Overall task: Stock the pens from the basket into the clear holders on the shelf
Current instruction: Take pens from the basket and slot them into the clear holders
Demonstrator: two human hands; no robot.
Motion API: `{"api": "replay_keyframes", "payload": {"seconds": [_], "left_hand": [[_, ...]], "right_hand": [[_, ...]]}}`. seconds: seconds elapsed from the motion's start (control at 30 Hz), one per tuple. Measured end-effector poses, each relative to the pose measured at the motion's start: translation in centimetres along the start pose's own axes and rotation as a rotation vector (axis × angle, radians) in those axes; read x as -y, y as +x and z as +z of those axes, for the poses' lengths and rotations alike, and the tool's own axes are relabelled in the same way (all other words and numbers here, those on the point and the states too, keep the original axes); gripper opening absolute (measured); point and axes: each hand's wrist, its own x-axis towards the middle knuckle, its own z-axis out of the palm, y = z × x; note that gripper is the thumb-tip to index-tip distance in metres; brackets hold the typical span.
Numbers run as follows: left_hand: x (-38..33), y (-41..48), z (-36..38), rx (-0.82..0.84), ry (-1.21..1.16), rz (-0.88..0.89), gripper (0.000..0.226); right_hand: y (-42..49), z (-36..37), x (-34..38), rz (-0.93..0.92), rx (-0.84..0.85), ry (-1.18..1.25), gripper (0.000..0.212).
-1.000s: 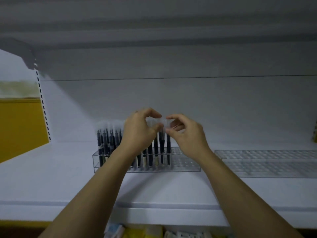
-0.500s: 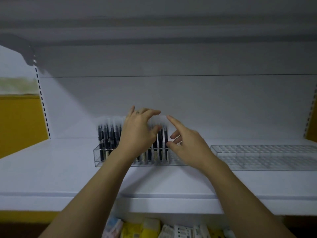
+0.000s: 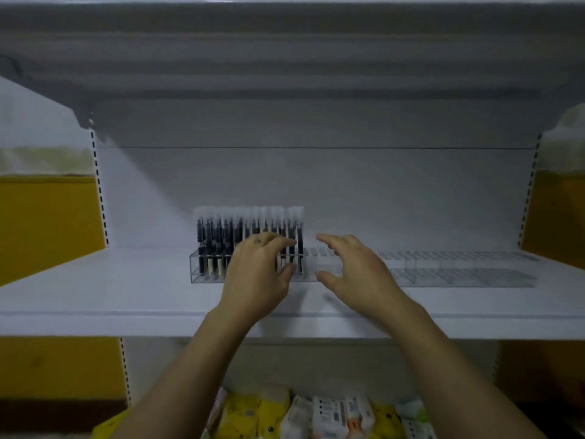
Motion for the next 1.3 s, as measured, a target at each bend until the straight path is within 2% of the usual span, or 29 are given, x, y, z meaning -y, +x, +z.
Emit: {"api": "replay_keyframes", "payload": {"seconds": [0.13, 0.27, 0.4, 0.6, 0.83, 1.07, 1.3], "left_hand": [[-1.4, -3.5, -0.1, 0.032, -0.007, -0.012, 0.036], [-2.6, -7.2, 0.1, 0.07, -0.002, -0.01, 0.035], [-3.2, -11.7, 1.0, 0.149, 0.003, -0.034, 0.036], [-3.1, -18.9, 4.2, 0.382, 0.014, -0.127, 0.043], [-1.4, -25.6, 10.3, 0.614, 0.033, -0.222, 0.051], [0.7, -32.2, 16.1, 0.911, -0.008, -0.295, 0.065], [1.5, -38.8, 20.4, 1.116, -0.028, -0.417, 0.068]], "right_hand": [[-3.4, -0.1, 0.7, -0.003, -0.017, 0.005, 0.058], [-7.1, 0.4, 1.1, 0.01, -0.044, 0.03, 0.039], [-11.5, 2.2, -0.2, 0.058, 0.007, 0.075, 0.032], [-18.1, 7.9, -3.0, 0.199, 0.256, 0.028, 0.049], [-22.7, 15.0, -5.9, 0.284, 0.474, 0.038, 0.053], [-26.9, 22.1, -9.7, 0.377, 0.883, -0.049, 0.08], [-31.2, 27.9, -12.3, 0.436, 1.128, -0.075, 0.078]]}}
